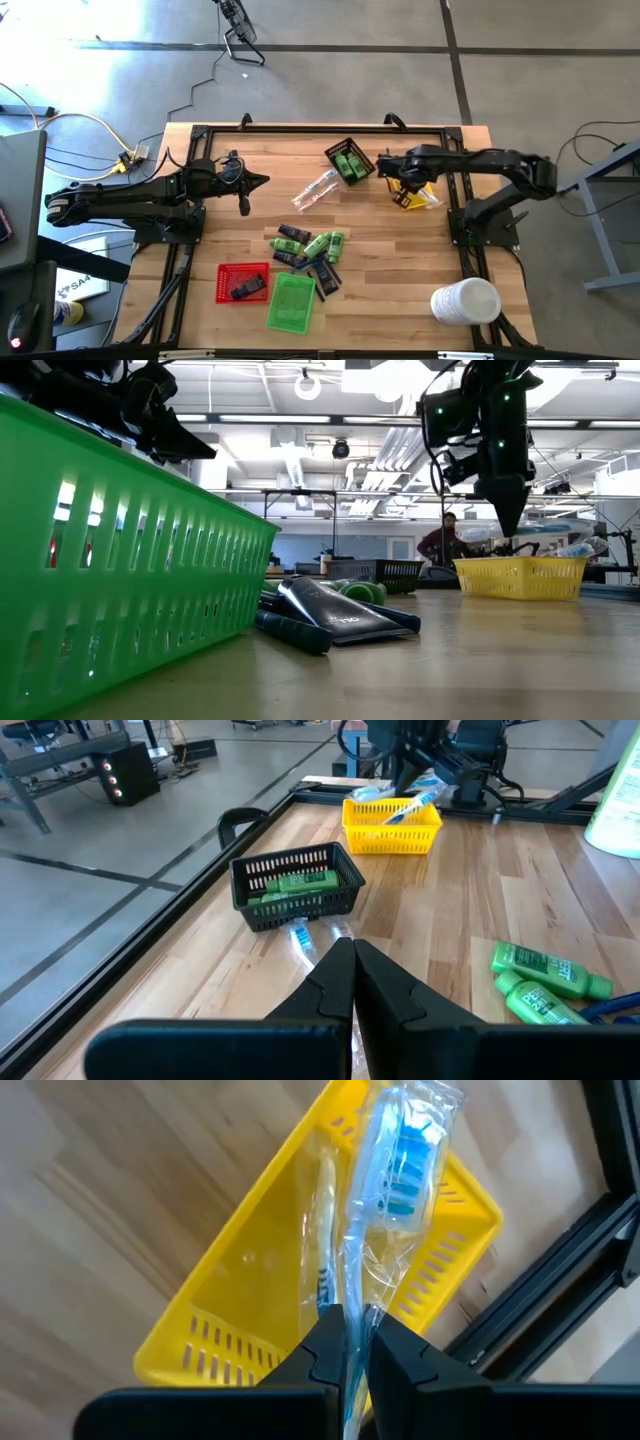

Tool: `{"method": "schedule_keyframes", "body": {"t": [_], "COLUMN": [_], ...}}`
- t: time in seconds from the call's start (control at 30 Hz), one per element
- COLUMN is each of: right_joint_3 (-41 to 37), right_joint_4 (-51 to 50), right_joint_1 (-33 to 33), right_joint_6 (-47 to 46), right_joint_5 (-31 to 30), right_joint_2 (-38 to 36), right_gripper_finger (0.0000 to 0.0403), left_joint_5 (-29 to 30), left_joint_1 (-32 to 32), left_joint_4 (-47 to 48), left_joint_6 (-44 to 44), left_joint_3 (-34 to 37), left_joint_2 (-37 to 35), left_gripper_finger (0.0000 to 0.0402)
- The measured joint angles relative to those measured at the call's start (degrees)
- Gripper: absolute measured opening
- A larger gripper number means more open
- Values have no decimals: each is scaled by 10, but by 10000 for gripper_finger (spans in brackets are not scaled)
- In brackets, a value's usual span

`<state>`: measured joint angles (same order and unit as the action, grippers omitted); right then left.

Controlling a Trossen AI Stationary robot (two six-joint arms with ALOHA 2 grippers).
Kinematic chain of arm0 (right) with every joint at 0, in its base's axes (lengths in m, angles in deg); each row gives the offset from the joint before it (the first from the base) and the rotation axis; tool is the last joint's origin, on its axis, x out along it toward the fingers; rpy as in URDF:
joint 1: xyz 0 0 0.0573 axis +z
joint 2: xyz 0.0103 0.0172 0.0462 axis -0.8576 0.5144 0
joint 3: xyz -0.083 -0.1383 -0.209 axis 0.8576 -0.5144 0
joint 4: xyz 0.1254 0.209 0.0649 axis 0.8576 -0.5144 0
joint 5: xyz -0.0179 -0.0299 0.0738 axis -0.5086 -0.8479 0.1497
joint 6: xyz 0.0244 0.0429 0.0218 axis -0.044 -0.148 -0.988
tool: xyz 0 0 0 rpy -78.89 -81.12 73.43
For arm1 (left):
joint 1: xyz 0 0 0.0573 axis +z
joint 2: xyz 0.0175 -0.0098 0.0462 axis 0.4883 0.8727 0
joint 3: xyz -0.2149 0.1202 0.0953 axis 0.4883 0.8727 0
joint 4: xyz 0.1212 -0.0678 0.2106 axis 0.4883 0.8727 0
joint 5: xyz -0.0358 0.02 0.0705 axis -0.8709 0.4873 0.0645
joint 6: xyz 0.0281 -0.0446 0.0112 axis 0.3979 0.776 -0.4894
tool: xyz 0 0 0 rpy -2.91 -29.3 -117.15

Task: Pick & Place Travel size toiletries
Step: Put the right blue toothbrush into the yellow bin

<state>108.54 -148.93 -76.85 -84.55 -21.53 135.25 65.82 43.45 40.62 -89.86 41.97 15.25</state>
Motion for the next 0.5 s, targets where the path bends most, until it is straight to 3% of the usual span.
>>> {"method": "schedule_keyframes", "body": {"t": [0.27,0.5], "right_joint_3": [0,0], "right_joint_4": [-11,-11], "right_joint_1": [0,0], "right_joint_6": [5,2], "right_joint_5": [2,-3], "right_joint_2": [16,16], "right_gripper_finger": [25,95], "left_joint_5": [0,0], "left_joint_1": [0,0], "left_joint_4": [0,0], "left_joint_6": [0,0], "left_joint_3": [0,0], "left_joint_2": [0,0], "left_gripper_finger": [1,1]}}
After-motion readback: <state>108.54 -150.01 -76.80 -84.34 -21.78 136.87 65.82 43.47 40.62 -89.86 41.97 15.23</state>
